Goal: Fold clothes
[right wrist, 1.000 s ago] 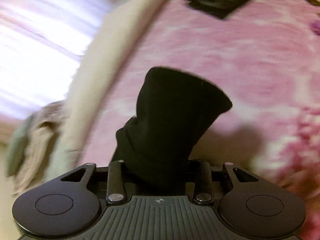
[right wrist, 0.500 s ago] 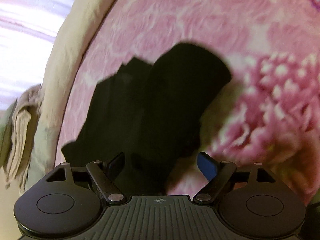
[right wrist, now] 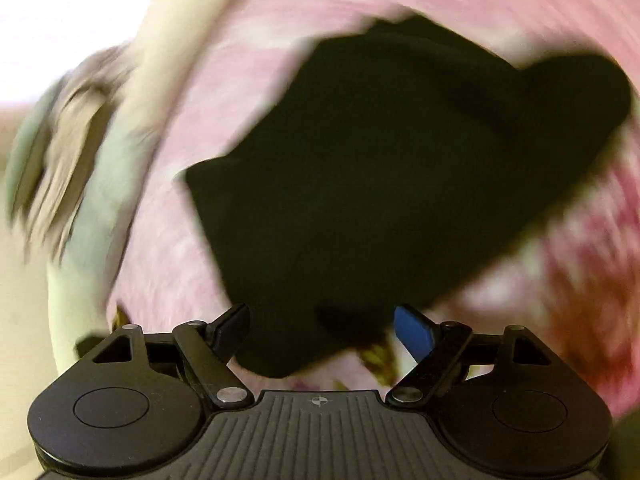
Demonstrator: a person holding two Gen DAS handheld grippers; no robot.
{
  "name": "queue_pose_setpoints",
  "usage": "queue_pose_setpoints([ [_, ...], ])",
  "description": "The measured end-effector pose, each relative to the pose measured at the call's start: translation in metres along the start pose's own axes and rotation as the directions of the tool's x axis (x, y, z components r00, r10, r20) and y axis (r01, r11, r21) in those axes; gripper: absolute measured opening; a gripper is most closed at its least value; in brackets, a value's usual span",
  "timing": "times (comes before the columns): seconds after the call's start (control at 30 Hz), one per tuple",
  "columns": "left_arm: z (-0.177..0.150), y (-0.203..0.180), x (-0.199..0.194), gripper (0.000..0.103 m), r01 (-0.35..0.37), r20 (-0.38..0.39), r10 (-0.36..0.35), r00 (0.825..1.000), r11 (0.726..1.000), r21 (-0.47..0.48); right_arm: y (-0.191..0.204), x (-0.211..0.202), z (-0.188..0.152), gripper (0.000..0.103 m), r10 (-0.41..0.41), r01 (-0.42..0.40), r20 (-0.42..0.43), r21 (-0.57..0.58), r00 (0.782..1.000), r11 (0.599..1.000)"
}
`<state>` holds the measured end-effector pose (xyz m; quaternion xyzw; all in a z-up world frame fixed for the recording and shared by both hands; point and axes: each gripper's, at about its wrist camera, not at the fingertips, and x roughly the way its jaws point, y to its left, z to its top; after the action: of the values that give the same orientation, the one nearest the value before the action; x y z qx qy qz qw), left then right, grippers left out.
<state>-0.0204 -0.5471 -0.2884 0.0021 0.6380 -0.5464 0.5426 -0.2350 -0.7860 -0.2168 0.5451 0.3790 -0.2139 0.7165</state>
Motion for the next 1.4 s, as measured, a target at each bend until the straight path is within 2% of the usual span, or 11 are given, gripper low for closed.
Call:
queue_pose_setpoints([
  [0.13, -0.027, -0.006, -0.010, 0.017, -0.010, 0.074, 0.011, 0.997, 1.000, -0.013, 0.065, 0.038, 0.032, 0.082, 0.018, -0.008, 0.024, -0.358, 1.000, 0.934],
  [0.27, -0.048, 0.002, -0.010, 0.017, 0.005, 0.117, 0.005, 0.993, 0.996, -0.088, 0.118, 0.105, 0.057, 0.082, -0.028, 0.030, 0.013, -0.644, 1.000, 0.764],
  [0.47, -0.036, -0.003, -0.006, 0.017, -0.003, 0.129, 0.007, 0.992, 1.000, -0.027, 0.129, 0.146, 0.057, 0.082, -0.142, 0.082, -0.023, -0.726, 0.990, 0.683],
  [0.5, -0.033, -0.002, -0.004, 0.017, 0.000, 0.127, 0.003, 0.992, 1.000, -0.019, 0.131, 0.153, 0.056, 0.076, -0.162, 0.089, -0.028, -0.738, 0.986, 0.669],
  [0.53, -0.031, -0.002, -0.003, 0.015, 0.003, 0.126, -0.001, 0.992, 1.000, -0.011, 0.132, 0.159, 0.056, 0.040, -0.181, 0.096, -0.032, -0.749, 0.983, 0.656],
  [0.57, -0.029, -0.002, -0.004, 0.015, 0.008, 0.131, -0.007, 0.991, 1.000, -0.004, 0.133, 0.166, 0.056, 0.029, -0.200, 0.103, -0.036, -0.760, 0.979, 0.642],
  [0.67, -0.024, -0.005, -0.017, 0.013, 0.012, 0.177, -0.015, 0.984, 1.000, 0.017, 0.138, 0.186, 0.055, 0.023, -0.258, 0.121, -0.047, -0.792, 0.965, 0.598],
  [0.87, -0.032, 0.032, -0.010, 0.014, 0.055, 0.187, -0.027, 0.982, 0.988, -0.145, 0.144, 0.178, 0.055, 0.026, -0.218, 0.106, -0.032, -0.800, 0.975, 0.590],
  [1.03, -0.029, 0.032, -0.005, 0.017, 0.056, 0.159, -0.031, 0.987, 0.986, -0.155, 0.149, 0.170, 0.056, 0.069, -0.180, 0.092, -0.019, -0.805, 0.984, 0.586],
  [1.17, -0.027, 0.031, -0.002, 0.017, 0.055, 0.147, -0.030, 0.989, 0.985, -0.165, 0.153, 0.163, 0.056, 0.069, -0.149, 0.081, -0.008, -0.810, 0.989, 0.581],
  [1.4, -0.025, 0.036, -0.005, 0.018, 0.033, 0.130, -0.005, 0.991, 0.977, -0.210, 0.105, 0.139, 0.050, 0.063, -0.123, 0.053, -0.049, -0.706, 0.991, 0.707],
])
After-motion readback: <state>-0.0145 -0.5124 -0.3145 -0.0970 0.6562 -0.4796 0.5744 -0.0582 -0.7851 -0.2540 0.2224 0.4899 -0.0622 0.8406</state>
